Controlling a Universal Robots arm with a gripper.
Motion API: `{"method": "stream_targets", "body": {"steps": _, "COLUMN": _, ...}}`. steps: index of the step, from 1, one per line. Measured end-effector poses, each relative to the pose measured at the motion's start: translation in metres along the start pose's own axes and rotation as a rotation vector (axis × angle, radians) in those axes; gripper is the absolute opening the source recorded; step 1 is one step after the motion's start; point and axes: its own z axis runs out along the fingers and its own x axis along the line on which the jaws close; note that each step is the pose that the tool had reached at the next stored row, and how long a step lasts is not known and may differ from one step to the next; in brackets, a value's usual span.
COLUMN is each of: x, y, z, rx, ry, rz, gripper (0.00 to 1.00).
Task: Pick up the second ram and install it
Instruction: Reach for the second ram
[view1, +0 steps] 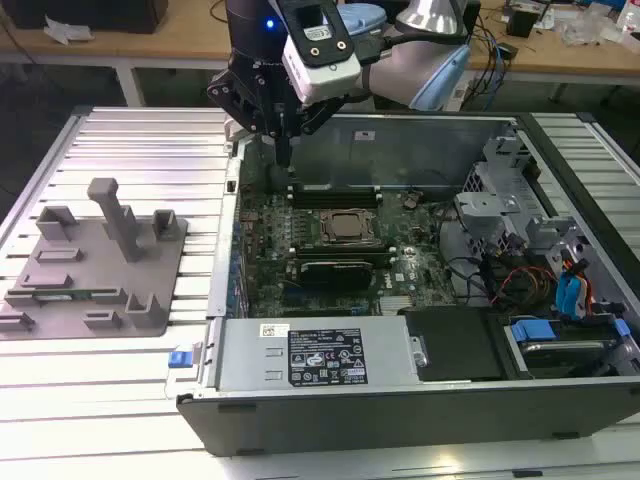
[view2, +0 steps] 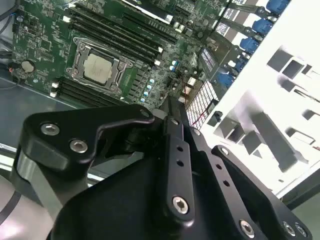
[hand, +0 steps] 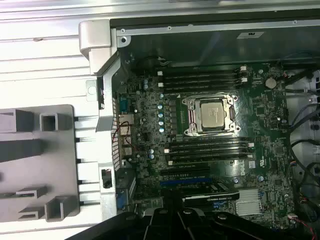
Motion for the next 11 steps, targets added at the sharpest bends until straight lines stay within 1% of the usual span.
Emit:
{"method": "stream_targets", "body": {"steps": 9, "x": 0.0003, "y": 0.0, "z": 0.0, "rx": 0.0, "ry": 0.0, "rz": 0.0, "gripper": 0.08}}
{"method": "stream_targets", "body": {"steps": 11, "x": 0.006, "y": -0.0004, "z": -0.0002, "rx": 0.0, "ry": 0.0, "rz": 0.0, "gripper": 0.08}}
